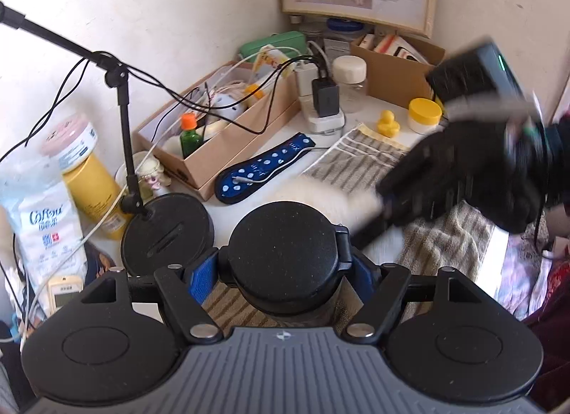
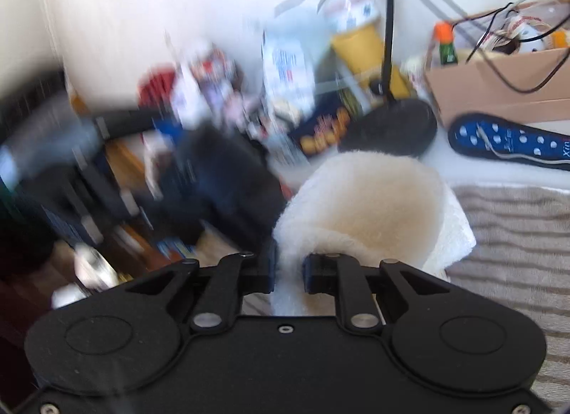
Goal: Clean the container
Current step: 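Wipe the white cloth over the black bottle lid with the right gripper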
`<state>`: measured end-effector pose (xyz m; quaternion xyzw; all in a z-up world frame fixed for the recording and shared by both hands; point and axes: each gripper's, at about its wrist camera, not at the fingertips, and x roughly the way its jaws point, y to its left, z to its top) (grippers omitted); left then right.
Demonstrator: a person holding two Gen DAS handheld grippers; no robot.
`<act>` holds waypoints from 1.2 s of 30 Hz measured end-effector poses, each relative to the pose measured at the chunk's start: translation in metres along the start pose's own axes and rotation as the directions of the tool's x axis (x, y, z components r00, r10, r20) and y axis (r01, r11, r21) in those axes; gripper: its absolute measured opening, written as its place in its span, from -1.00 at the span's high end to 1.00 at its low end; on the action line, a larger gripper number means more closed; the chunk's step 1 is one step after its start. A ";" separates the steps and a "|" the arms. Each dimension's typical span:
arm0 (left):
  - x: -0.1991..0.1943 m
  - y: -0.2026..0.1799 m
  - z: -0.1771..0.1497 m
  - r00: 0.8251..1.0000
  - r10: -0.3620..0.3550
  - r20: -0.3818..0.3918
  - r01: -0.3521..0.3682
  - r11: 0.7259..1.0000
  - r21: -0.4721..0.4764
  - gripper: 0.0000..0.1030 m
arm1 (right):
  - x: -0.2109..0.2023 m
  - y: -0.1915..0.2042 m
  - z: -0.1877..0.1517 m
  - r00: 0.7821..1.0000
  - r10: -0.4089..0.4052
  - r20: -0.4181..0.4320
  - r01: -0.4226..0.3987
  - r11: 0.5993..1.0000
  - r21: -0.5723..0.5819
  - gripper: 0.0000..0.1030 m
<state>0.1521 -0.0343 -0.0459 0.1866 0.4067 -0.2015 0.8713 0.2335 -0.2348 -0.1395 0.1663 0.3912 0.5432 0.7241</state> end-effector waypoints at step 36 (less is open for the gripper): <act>0.002 0.006 -0.001 1.000 -0.001 0.008 0.001 1.000 -0.001 -0.44 | 0.040 -0.062 -0.046 0.990 -0.106 -0.091 0.133 0.916 0.378 0.74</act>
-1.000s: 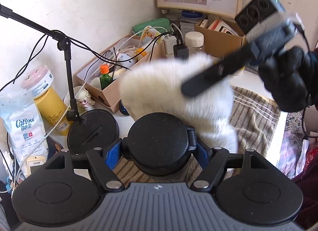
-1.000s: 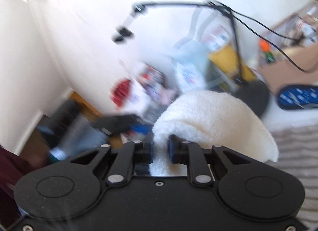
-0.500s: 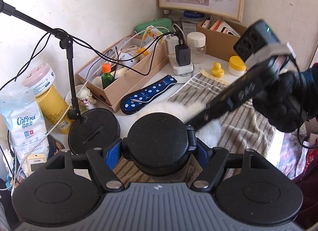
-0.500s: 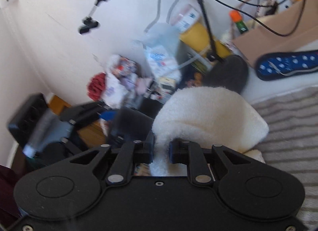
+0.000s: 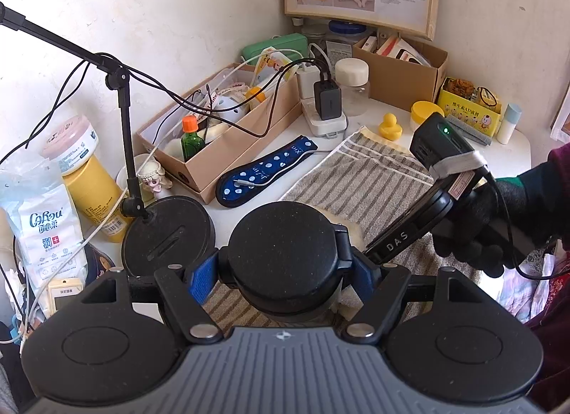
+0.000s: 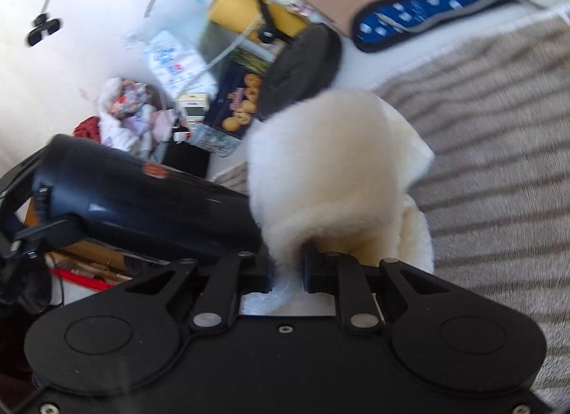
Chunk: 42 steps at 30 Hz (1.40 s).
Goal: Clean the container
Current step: 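Wipe the white cloth over the black bottle lid with the right gripper, then rub the cloth around the bottle lid and upper body, right gripper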
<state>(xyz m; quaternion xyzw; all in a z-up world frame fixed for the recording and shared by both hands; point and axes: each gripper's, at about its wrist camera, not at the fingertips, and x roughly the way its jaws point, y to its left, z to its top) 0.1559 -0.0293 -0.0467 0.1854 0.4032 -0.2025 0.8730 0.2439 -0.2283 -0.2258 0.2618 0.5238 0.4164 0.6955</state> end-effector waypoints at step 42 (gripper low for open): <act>0.010 0.023 -0.005 0.999 -0.009 0.043 0.030 0.862 -0.505 -0.51 | -0.056 0.092 0.017 0.996 0.000 0.094 0.030 0.949 -0.315 0.71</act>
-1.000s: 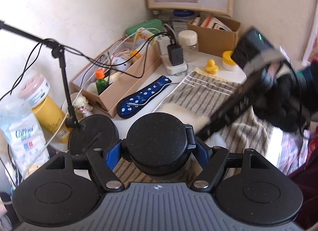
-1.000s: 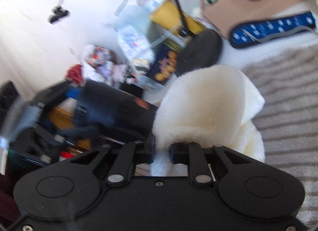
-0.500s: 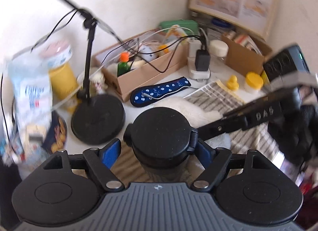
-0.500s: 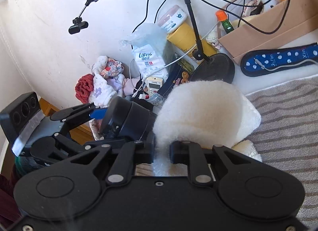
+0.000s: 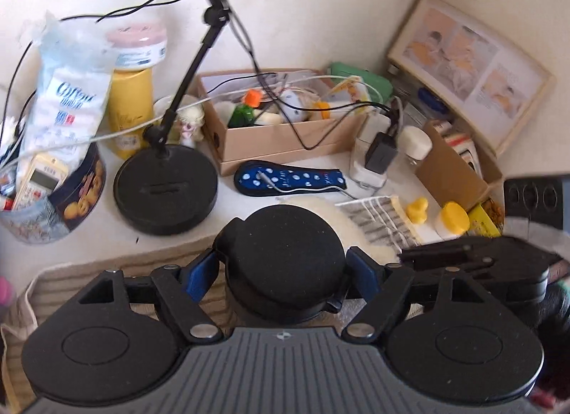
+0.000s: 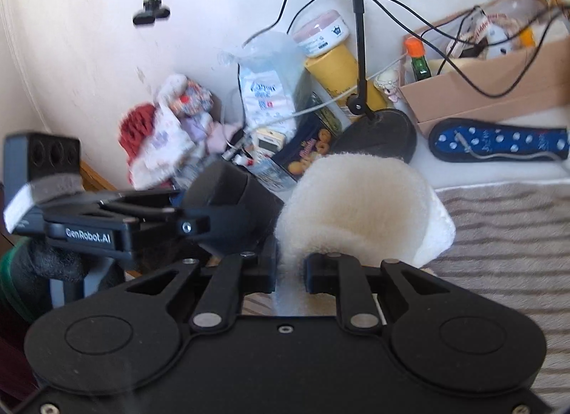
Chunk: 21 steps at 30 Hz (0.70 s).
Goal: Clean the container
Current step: 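Rub the cloth around the bottle lid and upper body, right gripper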
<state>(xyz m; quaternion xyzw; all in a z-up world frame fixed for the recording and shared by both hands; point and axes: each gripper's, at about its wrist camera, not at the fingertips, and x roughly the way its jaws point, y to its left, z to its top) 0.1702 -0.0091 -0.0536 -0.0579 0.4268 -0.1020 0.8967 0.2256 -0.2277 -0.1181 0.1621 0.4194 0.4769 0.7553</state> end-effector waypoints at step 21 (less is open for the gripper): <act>0.001 0.002 0.005 0.994 -0.050 -0.098 0.080 0.940 0.331 -0.43 | 0.010 0.024 0.002 0.988 -0.137 -0.071 0.120 0.970 -0.209 0.71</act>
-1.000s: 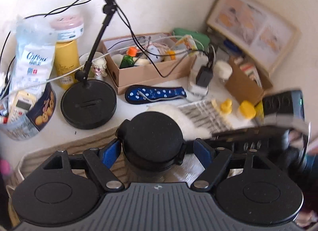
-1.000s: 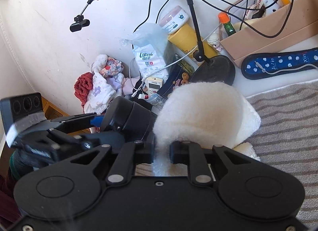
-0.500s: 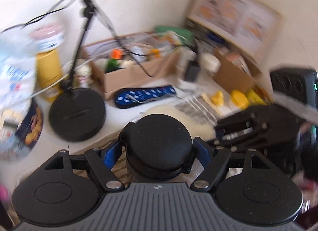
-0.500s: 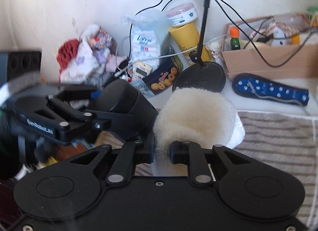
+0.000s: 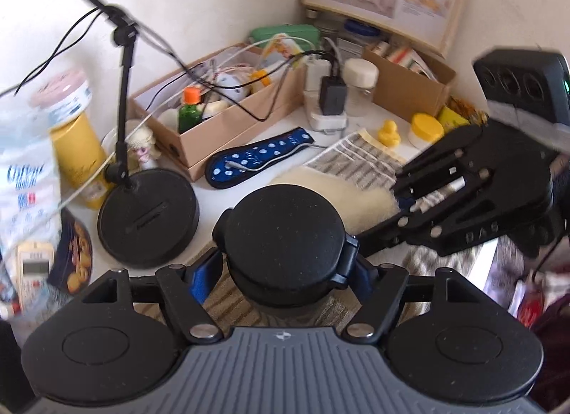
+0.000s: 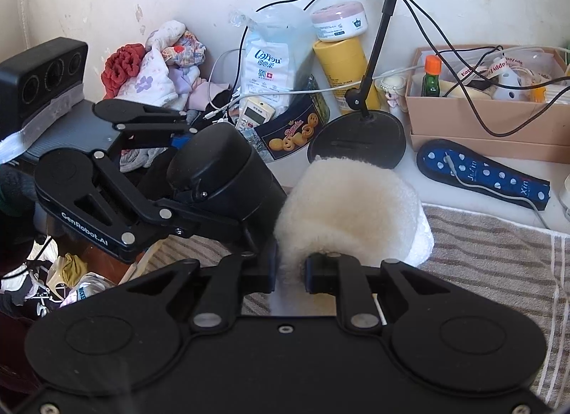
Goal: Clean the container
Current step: 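Rub the cloth around the bottle lid and upper body, right gripper, then wipe the cloth along the bottle side with the right gripper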
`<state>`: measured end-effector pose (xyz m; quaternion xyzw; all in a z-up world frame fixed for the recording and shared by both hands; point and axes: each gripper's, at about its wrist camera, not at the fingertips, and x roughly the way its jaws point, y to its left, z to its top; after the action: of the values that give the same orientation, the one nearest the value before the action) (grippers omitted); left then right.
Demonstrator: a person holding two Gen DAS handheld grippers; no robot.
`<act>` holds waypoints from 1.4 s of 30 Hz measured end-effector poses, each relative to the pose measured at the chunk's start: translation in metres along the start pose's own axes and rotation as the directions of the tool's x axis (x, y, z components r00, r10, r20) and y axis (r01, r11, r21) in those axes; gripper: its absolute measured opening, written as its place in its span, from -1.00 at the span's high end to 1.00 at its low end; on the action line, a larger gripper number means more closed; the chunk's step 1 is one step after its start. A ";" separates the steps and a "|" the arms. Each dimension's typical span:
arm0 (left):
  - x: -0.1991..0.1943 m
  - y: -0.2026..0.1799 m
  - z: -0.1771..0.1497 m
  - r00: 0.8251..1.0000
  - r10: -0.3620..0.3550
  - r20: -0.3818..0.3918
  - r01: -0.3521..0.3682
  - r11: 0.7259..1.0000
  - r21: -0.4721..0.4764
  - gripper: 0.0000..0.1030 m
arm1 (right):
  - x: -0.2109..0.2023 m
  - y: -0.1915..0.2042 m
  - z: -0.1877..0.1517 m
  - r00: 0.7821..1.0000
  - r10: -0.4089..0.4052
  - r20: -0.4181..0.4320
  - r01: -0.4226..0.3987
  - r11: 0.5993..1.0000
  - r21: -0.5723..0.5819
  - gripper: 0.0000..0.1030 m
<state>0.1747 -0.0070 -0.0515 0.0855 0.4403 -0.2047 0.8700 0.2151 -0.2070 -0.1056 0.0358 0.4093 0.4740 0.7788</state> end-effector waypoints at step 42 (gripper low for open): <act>-0.003 -0.002 -0.013 0.998 -0.060 0.019 0.057 0.987 0.150 -0.25 | -0.017 -0.021 0.020 0.951 0.264 0.158 -0.280 0.956 0.089 0.71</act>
<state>0.1629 -0.0039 -0.0564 0.1352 0.4159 -0.2637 0.8598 0.2395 -0.2249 -0.0909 0.1689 0.3684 0.5498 0.7304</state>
